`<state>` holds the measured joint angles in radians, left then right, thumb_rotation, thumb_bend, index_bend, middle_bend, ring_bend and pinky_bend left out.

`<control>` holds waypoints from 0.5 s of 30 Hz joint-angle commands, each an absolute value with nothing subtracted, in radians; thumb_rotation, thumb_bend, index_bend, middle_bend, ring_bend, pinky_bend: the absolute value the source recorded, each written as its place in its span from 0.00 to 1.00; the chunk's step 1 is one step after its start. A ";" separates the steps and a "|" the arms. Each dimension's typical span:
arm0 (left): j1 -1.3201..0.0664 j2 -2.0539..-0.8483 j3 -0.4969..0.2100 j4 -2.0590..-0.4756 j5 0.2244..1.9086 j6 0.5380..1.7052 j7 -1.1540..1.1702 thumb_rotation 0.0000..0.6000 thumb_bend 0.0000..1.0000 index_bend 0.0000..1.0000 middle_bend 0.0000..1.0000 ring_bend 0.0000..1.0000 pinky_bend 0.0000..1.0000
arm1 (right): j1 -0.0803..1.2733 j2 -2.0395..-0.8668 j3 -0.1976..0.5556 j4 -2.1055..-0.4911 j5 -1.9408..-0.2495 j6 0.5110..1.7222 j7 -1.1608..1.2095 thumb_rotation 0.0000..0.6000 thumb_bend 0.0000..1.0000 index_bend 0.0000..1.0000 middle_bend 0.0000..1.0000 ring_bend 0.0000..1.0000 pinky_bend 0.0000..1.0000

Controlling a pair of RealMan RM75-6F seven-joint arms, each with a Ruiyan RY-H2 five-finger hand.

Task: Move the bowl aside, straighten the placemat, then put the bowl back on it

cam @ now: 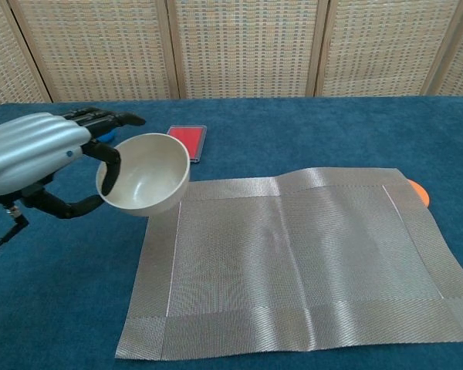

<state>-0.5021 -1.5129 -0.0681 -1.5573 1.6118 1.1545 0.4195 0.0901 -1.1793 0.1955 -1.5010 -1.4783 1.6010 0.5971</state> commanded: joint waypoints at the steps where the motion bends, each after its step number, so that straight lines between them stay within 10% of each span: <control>1: -0.555 -1.592 -0.098 -1.557 1.580 1.092 0.486 1.00 0.48 0.67 0.00 0.00 0.00 | 0.091 -1.177 0.199 -1.494 -1.470 1.595 0.608 1.00 0.31 0.12 0.00 0.00 0.00; 15: -0.735 -1.901 -0.199 -1.392 1.403 0.915 0.638 1.00 0.48 0.67 0.00 0.00 0.00 | 0.099 -1.178 0.213 -1.463 -1.432 1.551 0.649 1.00 0.31 0.12 0.00 0.00 0.00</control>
